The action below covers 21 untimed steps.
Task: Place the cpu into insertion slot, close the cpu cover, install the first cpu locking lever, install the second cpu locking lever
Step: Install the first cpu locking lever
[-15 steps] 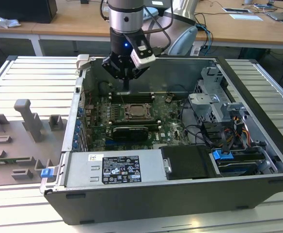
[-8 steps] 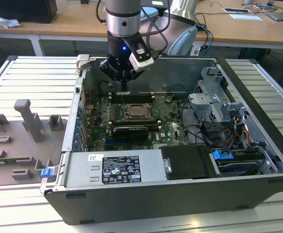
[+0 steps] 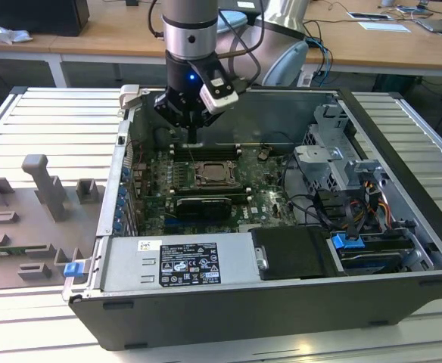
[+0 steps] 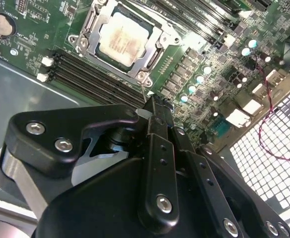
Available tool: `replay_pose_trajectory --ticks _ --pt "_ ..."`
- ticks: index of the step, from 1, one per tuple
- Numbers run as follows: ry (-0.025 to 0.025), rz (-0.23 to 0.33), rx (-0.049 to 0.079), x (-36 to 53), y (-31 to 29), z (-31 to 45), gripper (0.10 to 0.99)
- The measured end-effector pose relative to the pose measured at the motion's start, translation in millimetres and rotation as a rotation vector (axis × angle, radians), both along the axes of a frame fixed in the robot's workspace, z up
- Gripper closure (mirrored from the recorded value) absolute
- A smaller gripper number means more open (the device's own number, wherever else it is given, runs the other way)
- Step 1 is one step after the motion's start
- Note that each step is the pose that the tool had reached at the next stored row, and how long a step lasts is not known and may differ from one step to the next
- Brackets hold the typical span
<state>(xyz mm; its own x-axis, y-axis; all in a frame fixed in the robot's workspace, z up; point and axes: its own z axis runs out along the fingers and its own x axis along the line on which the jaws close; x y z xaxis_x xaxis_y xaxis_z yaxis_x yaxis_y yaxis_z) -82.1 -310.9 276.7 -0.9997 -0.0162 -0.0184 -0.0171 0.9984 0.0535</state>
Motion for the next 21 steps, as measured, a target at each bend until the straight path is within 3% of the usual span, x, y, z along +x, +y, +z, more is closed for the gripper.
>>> replay_pose_trajectory --ticks 7,21 --pt "0.0001 0.0 0.003 -4.9 -4.9 -1.3 0.98" --pt "0.0001 0.0 0.004 -25.5 -8.8 -2.6 0.98"
